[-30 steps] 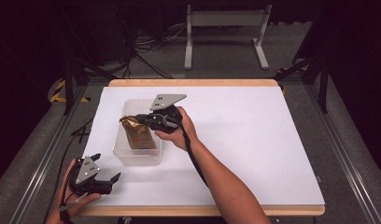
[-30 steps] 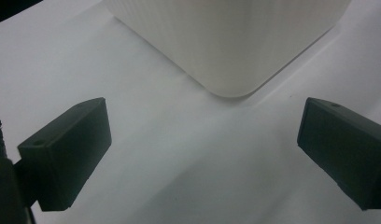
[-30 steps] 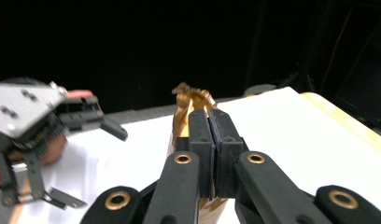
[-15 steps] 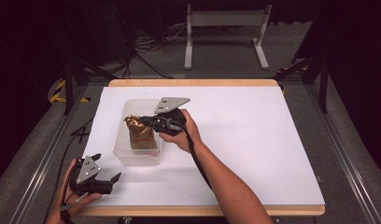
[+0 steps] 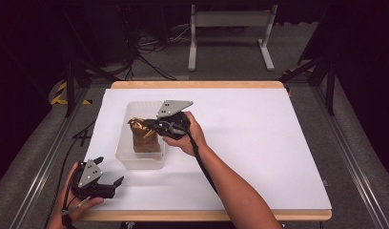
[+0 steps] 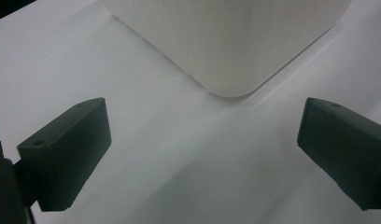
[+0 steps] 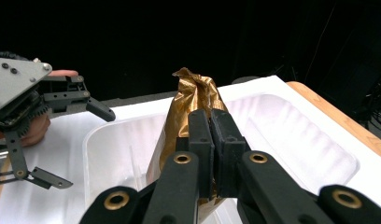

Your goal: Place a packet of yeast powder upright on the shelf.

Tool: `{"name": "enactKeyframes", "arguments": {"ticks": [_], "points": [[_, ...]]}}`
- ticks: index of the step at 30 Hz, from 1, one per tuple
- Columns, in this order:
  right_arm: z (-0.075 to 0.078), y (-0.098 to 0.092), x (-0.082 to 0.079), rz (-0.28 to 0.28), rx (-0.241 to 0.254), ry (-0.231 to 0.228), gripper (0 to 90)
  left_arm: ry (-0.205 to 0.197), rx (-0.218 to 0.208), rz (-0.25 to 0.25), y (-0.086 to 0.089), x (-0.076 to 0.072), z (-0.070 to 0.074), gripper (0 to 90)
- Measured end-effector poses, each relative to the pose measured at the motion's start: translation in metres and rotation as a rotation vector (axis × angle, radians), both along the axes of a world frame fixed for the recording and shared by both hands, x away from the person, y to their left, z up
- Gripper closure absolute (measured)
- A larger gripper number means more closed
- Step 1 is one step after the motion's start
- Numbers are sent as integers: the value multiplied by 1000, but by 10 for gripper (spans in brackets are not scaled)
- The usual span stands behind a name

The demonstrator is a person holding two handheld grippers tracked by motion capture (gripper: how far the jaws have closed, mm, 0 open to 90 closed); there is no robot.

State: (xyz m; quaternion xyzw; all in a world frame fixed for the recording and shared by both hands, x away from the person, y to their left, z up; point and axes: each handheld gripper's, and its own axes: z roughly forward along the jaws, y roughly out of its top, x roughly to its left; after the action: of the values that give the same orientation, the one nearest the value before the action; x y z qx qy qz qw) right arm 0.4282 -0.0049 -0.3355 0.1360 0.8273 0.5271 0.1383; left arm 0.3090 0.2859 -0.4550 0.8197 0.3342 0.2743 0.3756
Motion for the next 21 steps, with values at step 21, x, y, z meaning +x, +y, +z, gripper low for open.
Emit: {"name": "enactKeyframes", "arguments": {"ticks": [21], "points": [[17, -8, -8, -44, -30, -33, 709, -1, 6, -2, 1, 0, 1, 36]]}}
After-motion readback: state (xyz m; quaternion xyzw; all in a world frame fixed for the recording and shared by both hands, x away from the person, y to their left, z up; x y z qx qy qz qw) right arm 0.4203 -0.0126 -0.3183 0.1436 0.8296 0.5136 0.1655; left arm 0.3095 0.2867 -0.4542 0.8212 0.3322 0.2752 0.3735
